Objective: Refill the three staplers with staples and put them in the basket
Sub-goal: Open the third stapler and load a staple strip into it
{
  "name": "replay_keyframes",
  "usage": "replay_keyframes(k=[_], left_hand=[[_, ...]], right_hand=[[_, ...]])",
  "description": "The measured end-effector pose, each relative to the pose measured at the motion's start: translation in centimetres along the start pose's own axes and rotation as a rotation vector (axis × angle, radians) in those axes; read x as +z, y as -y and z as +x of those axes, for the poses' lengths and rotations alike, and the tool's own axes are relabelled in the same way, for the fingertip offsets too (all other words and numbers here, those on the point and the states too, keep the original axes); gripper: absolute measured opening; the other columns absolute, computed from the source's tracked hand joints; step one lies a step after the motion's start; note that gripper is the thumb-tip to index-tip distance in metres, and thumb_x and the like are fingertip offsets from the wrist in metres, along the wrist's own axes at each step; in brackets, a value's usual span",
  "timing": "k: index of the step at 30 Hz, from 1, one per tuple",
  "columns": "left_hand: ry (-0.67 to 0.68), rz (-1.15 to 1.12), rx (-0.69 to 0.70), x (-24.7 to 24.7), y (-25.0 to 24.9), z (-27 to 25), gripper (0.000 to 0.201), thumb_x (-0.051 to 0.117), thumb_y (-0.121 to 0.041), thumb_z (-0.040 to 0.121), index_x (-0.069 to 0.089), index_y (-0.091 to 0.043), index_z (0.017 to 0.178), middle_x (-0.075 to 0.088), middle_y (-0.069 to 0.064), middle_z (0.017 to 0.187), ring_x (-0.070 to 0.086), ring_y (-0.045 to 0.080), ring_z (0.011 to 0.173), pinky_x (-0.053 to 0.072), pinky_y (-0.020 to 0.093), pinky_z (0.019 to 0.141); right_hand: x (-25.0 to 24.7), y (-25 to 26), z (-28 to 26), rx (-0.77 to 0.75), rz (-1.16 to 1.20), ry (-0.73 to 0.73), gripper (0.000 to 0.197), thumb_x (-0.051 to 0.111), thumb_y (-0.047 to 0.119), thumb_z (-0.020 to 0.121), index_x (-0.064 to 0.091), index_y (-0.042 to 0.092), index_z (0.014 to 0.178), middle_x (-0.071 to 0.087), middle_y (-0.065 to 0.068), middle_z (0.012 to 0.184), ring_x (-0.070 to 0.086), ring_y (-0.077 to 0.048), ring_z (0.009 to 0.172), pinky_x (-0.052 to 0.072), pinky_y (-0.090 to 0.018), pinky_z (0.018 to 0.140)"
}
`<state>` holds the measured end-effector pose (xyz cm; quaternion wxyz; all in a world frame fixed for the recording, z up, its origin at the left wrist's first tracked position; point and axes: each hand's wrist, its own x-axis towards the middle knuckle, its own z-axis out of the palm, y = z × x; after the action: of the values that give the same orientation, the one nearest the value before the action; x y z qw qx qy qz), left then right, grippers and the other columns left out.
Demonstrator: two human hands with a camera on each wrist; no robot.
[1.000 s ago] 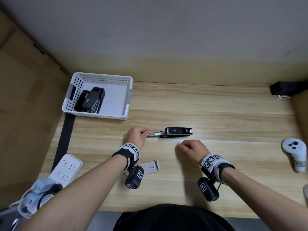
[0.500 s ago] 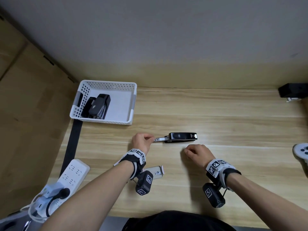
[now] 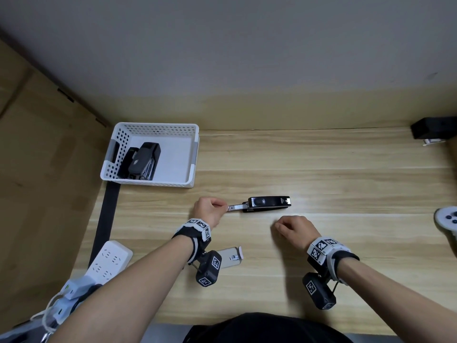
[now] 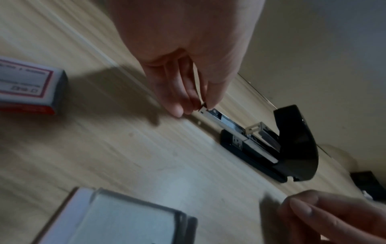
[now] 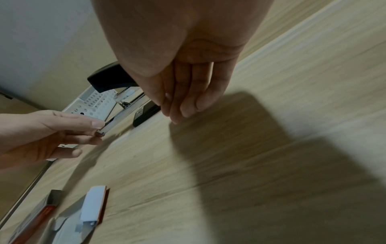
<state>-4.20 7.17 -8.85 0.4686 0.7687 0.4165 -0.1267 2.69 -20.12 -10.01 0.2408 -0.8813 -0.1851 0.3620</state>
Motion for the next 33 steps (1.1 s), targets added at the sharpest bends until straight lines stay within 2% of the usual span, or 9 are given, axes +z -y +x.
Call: replay_keyframes(k=[9,12,14,18,20,23,26,29,33], left_hand=[[0.016,-0.032,-0.037,-0.3,-0.1,0.2,0.004,0.078,-0.022,0.077,0.075,-0.024,0.075,0.072,-0.001,0.067,0.059,0.018,0.047,0.053,0.031,0.049],[0.032,0.027,-0.071,-0.1,-0.8,0.3,0.005,0.078,-0.024,0.076,0.073,-0.024,0.074,0.072,-0.002,0.067,0.056,0.018,0.043,0.053,0.03,0.048],[0.041,0.053,-0.099,0.0,-1.5,0.2,0.011,0.08,-0.032,0.072,0.072,-0.025,0.072,0.072,-0.004,0.066,0.058,0.019,0.045,0.057,0.031,0.053],[0.0,0.051,-0.143,0.0,-2.0,-0.2,0.015,0.08,-0.036,0.065,0.07,-0.029,0.074,0.073,-0.009,0.073,0.07,0.021,0.07,0.061,0.033,0.068],[0.003,0.018,-0.15,0.1,-1.3,-0.5,0.014,0.078,-0.026,0.069,0.071,-0.03,0.08,0.074,-0.009,0.082,0.072,0.022,0.08,0.061,0.036,0.076],[0.001,-0.023,-0.159,0.8,0.4,-0.1,0.019,0.074,-0.017,0.072,0.069,-0.035,0.073,0.074,-0.012,0.092,0.072,0.024,0.087,0.059,0.044,0.083],[0.005,-0.065,-0.175,1.6,0.4,0.1,0.019,0.068,-0.015,0.075,0.071,-0.034,0.076,0.075,-0.01,0.091,0.072,0.023,0.09,0.057,0.046,0.087],[0.048,-0.072,-0.126,2.8,-2.8,-1.7,0.028,0.057,-0.008,0.085,0.072,-0.024,0.102,0.071,-0.005,0.104,0.069,0.024,0.099,0.055,0.039,0.089],[0.062,-0.087,-0.13,4.6,-5.7,-3.0,0.034,0.053,-0.004,0.08,0.068,-0.022,0.105,0.071,-0.002,0.1,0.068,0.023,0.094,0.054,0.03,0.082]], right_hand=[[-0.2,1.1,0.1,-0.022,0.013,0.015,0.02,0.054,0.036,0.094,0.064,0.031,0.078,0.065,0.009,0.072,0.06,-0.015,0.074,0.049,-0.032,0.071],[-0.7,1.5,-0.1,-0.059,0.029,-0.009,0.022,0.054,0.036,0.094,0.061,0.031,0.074,0.064,0.009,0.069,0.059,-0.015,0.071,0.048,-0.033,0.069],[-1.3,1.7,-0.5,-0.114,0.054,-0.079,0.02,0.055,0.035,0.094,0.061,0.033,0.075,0.064,0.012,0.069,0.059,-0.01,0.07,0.046,-0.03,0.067],[-3.5,1.9,-1.4,-0.281,0.043,-0.434,0.006,0.064,0.028,0.09,0.067,0.028,0.095,0.063,0.014,0.086,0.059,-0.008,0.076,0.05,-0.029,0.064],[-4.4,1.4,-0.7,-0.302,-0.021,-0.471,0.026,0.07,0.03,0.084,0.062,0.029,0.109,0.055,0.014,0.101,0.053,-0.009,0.089,0.049,-0.026,0.065],[-4.8,0.2,1.3,-0.288,-0.167,-0.325,0.052,0.075,0.038,0.076,0.058,0.026,0.124,0.056,0.007,0.119,0.046,-0.016,0.108,0.048,-0.034,0.084],[-4.6,0.0,2.5,-0.316,-0.239,-0.285,0.041,0.076,0.031,0.077,0.066,0.021,0.116,0.066,0.004,0.105,0.052,-0.023,0.102,0.046,-0.034,0.083],[-4.6,0.2,2.9,-0.349,-0.244,-0.35,0.037,0.08,0.028,0.075,0.072,0.017,0.109,0.069,0.004,0.092,0.053,-0.023,0.091,0.043,-0.03,0.073],[-4.9,0.3,2.9,-0.336,-0.206,-0.371,0.038,0.082,0.029,0.072,0.074,0.018,0.108,0.07,0.005,0.088,0.052,-0.023,0.089,0.037,-0.025,0.07]])
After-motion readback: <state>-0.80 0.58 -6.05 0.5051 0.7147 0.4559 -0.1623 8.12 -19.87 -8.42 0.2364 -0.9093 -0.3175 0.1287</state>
